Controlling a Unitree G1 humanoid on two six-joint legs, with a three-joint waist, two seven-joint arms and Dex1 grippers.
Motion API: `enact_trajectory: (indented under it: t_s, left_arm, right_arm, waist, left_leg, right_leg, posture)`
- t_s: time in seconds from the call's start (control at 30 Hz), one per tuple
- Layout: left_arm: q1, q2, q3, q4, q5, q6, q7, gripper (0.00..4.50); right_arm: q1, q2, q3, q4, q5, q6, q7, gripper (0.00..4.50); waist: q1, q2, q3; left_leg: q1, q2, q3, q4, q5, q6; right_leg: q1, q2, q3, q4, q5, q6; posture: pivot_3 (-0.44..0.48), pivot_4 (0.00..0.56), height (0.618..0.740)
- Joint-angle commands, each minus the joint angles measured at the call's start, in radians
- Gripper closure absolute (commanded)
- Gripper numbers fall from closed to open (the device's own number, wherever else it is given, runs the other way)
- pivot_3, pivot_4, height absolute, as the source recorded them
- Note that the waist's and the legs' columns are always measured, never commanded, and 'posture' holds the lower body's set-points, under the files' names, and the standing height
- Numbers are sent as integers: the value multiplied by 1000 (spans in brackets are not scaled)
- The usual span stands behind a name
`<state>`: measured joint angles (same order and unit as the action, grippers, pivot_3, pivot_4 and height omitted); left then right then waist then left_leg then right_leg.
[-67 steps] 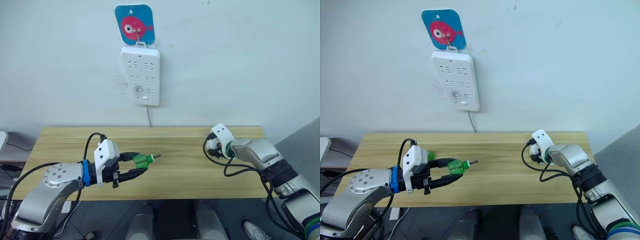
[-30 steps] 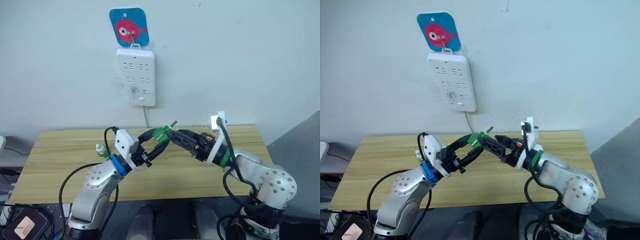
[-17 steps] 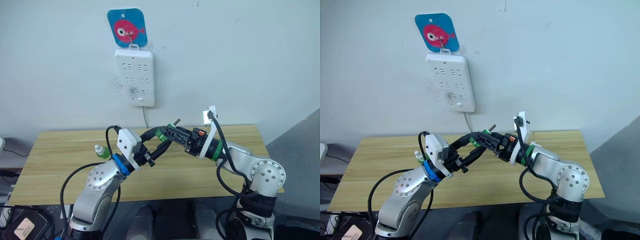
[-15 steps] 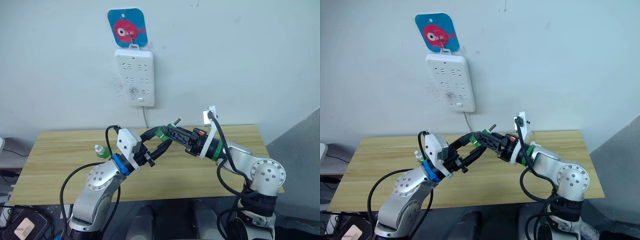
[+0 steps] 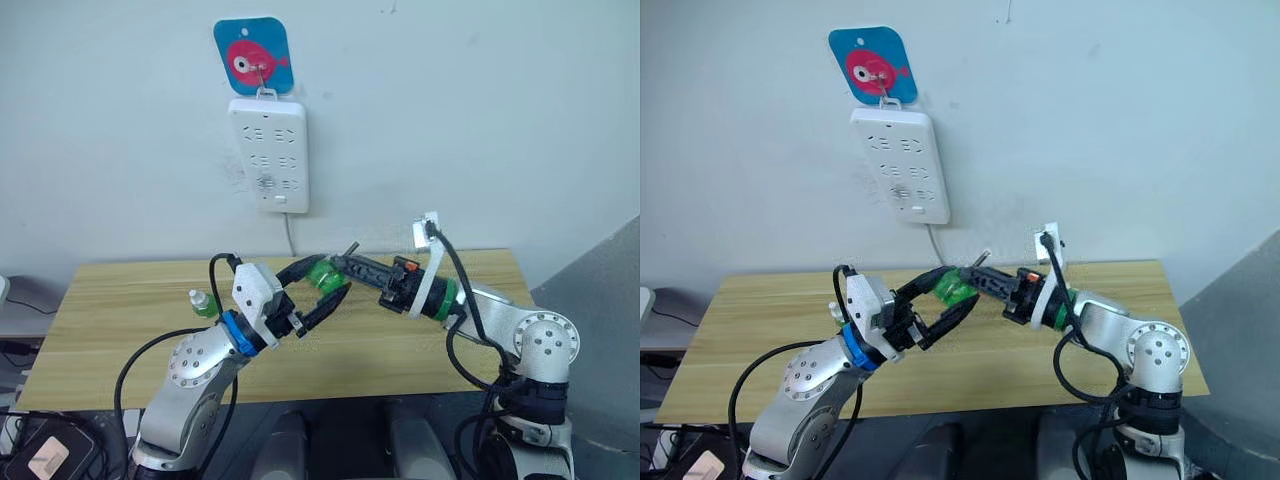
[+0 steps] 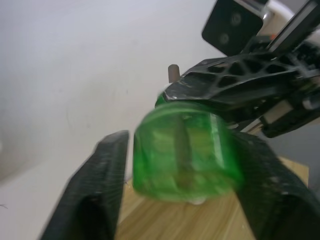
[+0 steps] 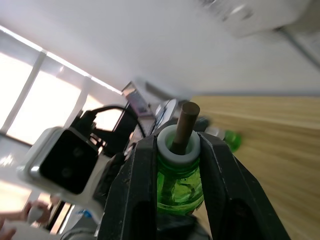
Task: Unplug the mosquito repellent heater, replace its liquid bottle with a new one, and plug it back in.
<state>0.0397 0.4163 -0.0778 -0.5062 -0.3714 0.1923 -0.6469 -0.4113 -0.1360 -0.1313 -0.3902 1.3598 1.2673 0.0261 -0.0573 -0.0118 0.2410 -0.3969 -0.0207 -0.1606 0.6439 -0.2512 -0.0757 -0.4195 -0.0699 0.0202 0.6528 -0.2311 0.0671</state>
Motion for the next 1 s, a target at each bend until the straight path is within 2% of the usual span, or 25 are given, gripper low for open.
enact_trajectory:
  t_s: [0.03, 0.13, 0.2, 0.3, 0.37, 0.4, 0.5, 0.57, 0.67, 0.83, 0.9, 1.0]
  left_arm:
    - [85, 72, 70, -13, 24, -6, -20, 325]
    - [225, 141, 155, -15, 30, -15, -34, 325]
    - [272, 152, 182, -23, 25, -13, -26, 325]
    - [355, 147, 175, -63, 40, -24, -18, 325]
    - [381, 138, 168, -81, 46, -22, -8, 325]
    - [389, 134, 167, -88, 50, -21, -2, 325]
    - [385, 100, 149, -113, 57, 7, 47, 325]
    - [373, 88, 133, -117, 67, 15, 62, 325]
    - [366, 87, 121, -128, 71, 27, 64, 325]
    - [372, 90, 141, -123, 68, 25, 74, 325]
    - [370, 70, 161, -109, 56, 12, 90, 0]
    - [370, 45, 157, -72, 80, -13, 107, 0]
  right_arm:
    - [-5, -132, 84, -60, -210, -136, 147, 3694]
    - [20, -289, 306, -63, -540, -390, 334, 3694]
    - [35, -331, 399, -32, -697, -534, 394, 3694]
    - [14, -336, 598, 244, -1128, -953, 343, 3694]
    - [-8, -281, 617, 412, -1244, -1113, 294, 3694]
    - [-17, -249, 609, 484, -1274, -1167, 273, 3694]
    - [-126, -119, 573, 878, -1357, -1316, 187, 3694]
    - [-184, -78, 560, 1058, -1402, -1406, 171, 3694]
    - [-240, -35, 520, 1224, -1410, -1476, 199, 3694]
    - [-288, 4, 446, 1372, -1402, -1519, 262, 3694]
    - [-291, 6, 404, 1372, -1381, -1533, 294, 2965]
    - [-275, -13, 369, 1302, -1368, -1549, 357, 2041]
  waist:
    - [0, 0, 0]
    - [0, 0, 0]
    - [0, 0, 0]
    - [1, -1, 0]
    - [2, -2, -1]
    - [3, -2, -1]
    - [8, -3, 0]
    - [10, -3, 0]
    - [21, -3, 0]
    - [26, -3, 0]
    - [26, -3, -1]
    - [26, -3, -1]
  left_leg:
    - [0, 0, 0, 0, 0, 0]
    - [-1, 0, 0, -1, 0, 0]
    - [0, 0, 1, -1, 0, 0]
    - [0, 1, 0, -1, 0, 0]
    - [0, 1, 1, 0, 0, 0]
    - [0, 0, 2, -1, 0, 0]
    - [0, 1, 1, -1, 0, 0]
    - [1, 0, 1, -1, 0, -1]
    - [1, 0, 1, -2, 0, -1]
    - [1, 0, 1, -2, 0, -1]
    - [2, 0, 1, -2, 0, -1]
    - [3, 0, 1, -2, 0, -1]
  right_leg:
    - [0, 0, 0, 0, 0, 0]
    - [0, 0, 0, -3, -2, 3]
    - [0, 0, 0, -4, -3, 5]
    - [0, 0, -1, -4, -3, 5]
    - [0, 0, 0, -4, -3, 5]
    - [0, -1, 0, -4, -3, 5]
    - [0, -1, 0, -4, 0, 0]
    - [0, 0, 0, -3, 0, 0]
    - [0, 0, 0, -3, 0, -1]
    - [0, 0, 1, -3, 0, -1]
    - [1, 0, 1, -3, 0, -1]
    - [1, 0, 1, -3, 0, -1]
  posture:
    - [-2, 208, 740]
    - [1, 211, 740]
    - [12, 214, 740]
    - [30, 218, 740]
    - [32, 220, 740]
    - [38, 223, 740]
    - [60, 227, 740]
    - [75, 228, 740]
    - [83, 226, 740]
    - [93, 223, 740]
    - [94, 219, 740]
    - [95, 210, 740]
